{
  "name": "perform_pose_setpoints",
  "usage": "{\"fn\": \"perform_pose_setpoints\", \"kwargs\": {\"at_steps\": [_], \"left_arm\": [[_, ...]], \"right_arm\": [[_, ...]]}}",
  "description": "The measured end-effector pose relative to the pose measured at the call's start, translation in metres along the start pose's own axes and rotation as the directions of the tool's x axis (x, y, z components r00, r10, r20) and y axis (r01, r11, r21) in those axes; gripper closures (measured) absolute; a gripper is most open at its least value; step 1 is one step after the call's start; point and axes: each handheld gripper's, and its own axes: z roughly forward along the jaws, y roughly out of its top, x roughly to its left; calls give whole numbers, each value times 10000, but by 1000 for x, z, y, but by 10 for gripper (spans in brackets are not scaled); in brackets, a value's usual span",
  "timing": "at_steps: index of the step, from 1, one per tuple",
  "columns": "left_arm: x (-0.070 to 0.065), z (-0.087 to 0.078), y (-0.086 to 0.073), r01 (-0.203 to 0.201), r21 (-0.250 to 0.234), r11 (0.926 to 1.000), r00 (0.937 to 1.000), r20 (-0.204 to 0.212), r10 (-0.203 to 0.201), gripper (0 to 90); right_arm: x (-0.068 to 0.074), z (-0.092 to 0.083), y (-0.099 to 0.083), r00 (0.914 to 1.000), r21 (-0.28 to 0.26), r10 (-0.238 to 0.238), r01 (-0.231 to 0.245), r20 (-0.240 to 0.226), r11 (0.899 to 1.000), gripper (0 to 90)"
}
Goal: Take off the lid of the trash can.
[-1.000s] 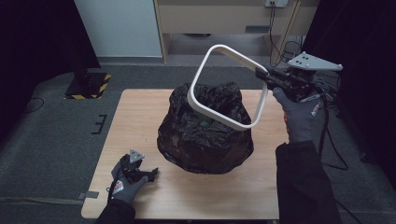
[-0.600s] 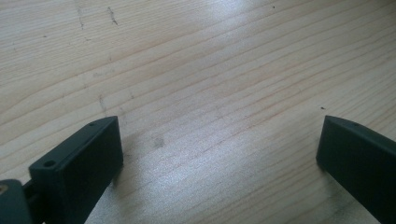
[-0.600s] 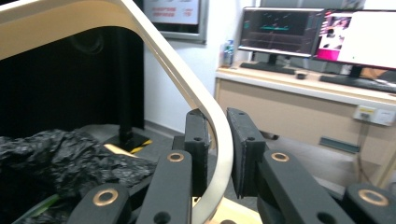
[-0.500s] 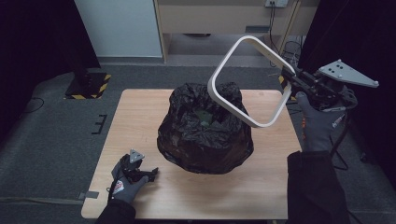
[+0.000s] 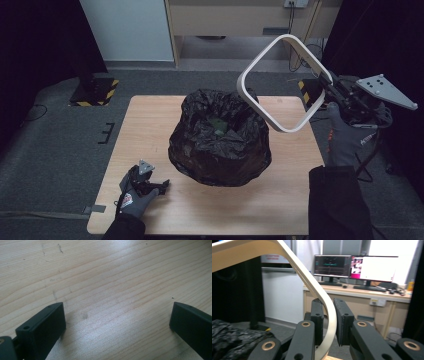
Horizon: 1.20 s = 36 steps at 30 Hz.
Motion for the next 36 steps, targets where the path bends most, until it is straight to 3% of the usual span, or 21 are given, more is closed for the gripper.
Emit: {"fn": "perform_pose_setpoints", "kwargs": {"at_steps": [9,10,16,31,36], "left_arm": [[0,0,0,-2,2,10000,10000,0,2,0],[0,0,0,-1,1,10000,10000,1,1,0],[0,0,0,-1,2,10000,10000,2,1,0],[0,0,0,-5,0,10000,10000,4,5,0],[0,0,0,-4,3,10000,10000,7,4,0]], "right_arm": [[-5,1,-11,9947,-47,232,-229,999,9997,792],[-7,3,-14,9913,-78,304,-296,1281,9995,791],[-10,12,-26,9835,-55,470,-468,1745,9989,790],[-6,50,-51,9741,-36,668,-676,2159,9977,787],[-7,60,-56,9695,-193,1004,-986,2234,9949,787]]}}
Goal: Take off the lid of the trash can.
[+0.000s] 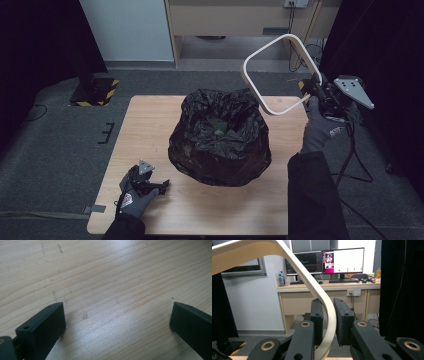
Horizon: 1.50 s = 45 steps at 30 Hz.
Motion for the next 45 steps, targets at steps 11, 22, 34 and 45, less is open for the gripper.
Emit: {"fn": "perform_pose_setpoints", "kwargs": {"at_steps": [11,22,34,45], "left_arm": [[0,0,0,3,-3,10000,10000,2,-3,0],[0,0,0,-1,-5,10000,10000,-2,1,0],[0,0,0,0,-4,10000,10000,-2,0,0],[0,0,0,-2,-1,10000,10000,-2,2,0]], "right_arm": [[-6,20,-16,9982,475,-41,13,594,9989,783],[-14,25,-57,9966,1525,-396,283,719,9879,788],[-20,28,-100,9960,2605,-382,158,812,9653,788],[-27,19,-134,9956,3528,-671,400,651,9349,787]]}}
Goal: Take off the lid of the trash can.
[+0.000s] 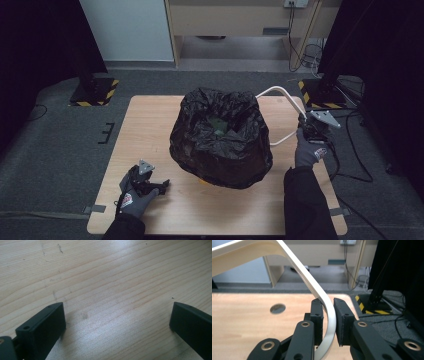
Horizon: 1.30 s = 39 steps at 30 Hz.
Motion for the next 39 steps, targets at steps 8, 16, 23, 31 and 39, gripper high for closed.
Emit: {"fn": "perform_pose_setpoints", "kwargs": {"at_steps": [8,16,23,31,39], "left_arm": [[0,0,0,2,-4,10000,10000,-1,-2,0],[0,0,0,1,-7,10000,10000,-3,-1,0],[0,0,0,4,-3,10000,10000,-2,-4,0],[0,0,0,0,-6,10000,10000,8,0,0],[0,0,0,-9,-8,10000,10000,17,9,0]], "right_arm": [[-1,3,-30,9995,710,-173,193,-279,9973,786],[-6,0,-51,9972,1508,-149,258,-732,9882,785],[-10,-9,-70,9947,2057,-359,552,-962,9770,780],[-17,-24,-80,9922,2389,-409,683,-1178,9686,779],[-25,-35,-89,9944,2766,-484,728,-940,9582,776]]}}
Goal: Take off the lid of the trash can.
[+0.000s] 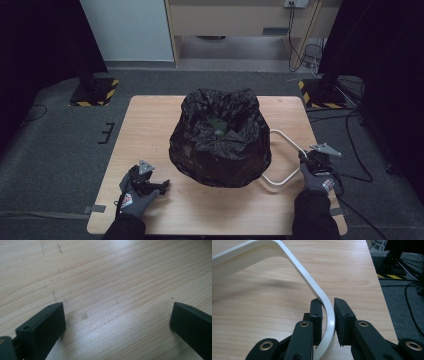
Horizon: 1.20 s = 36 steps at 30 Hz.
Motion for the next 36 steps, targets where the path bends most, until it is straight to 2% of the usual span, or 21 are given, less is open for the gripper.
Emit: {"fn": "perform_pose_setpoints", "kwargs": {"at_steps": [2,6,8,11,15,18,20,22,24,25,29,32,34,36], "left_arm": [[0,0,0,1,-1,10000,10000,1,-1,0],[0,0,0,-2,-1,10000,10000,16,2,0],[1,-1,-1,27,-98,9999,10000,11,-27,7],[2,-4,-2,57,-167,9998,10000,-26,-57,50],[3,-8,-3,288,-233,9993,9996,24,-288,127],[4,-10,-3,303,-201,9993,9995,-15,-303,169],[4,-10,-3,299,-196,9994,9996,15,-298,192],[3,-11,-3,339,-220,9992,9994,107,-337,211],[4,-13,-3,456,-280,9986,9988,218,-450,251],[4,-14,-3,482,-273,9985,9986,243,-475,254],[5,-18,-2,630,-529,9966,9976,314,-614,270],[5,-22,-1,686,-758,9948,9973,312,-664,276],[4,-25,0,732,-902,9932,9970,328,-705,276],[4,-28,1,750,-1035,9918,9968,341,-718,276]], "right_arm": [[-1,-2,-3,10000,24,3,-3,82,10000,774],[-3,-3,-8,9994,234,351,-353,57,9991,774],[-5,-2,-12,9993,370,331,-336,144,9988,772],[-8,0,-18,9988,655,483,-486,67,9967,770],[-12,1,-24,9979,806,649,-646,-14,9947,767],[-14,2,-26,9968,901,799,-787,-96,9928,761],[-14,3,-27,9956,941,884,-852,-297,9919,712],[-12,3,-27,9961,1055,788,-742,-400,9916,678],[-11,3,-26,9981,1083,486,-443,-380,9931,658],[-10,3,-26,9978,1114,543,-497,-387,9925,642],[-9,-2,-22,9969,717,622,-586,-480,9957,593],[-7,-6,-19,9948,425,673,-642,-763,9970,567],[-6,-7,-17,9953,358,453,-424,-857,9985,558],[-4,-8,-15,9948,212,414,-396,-933,9990,559]]}}
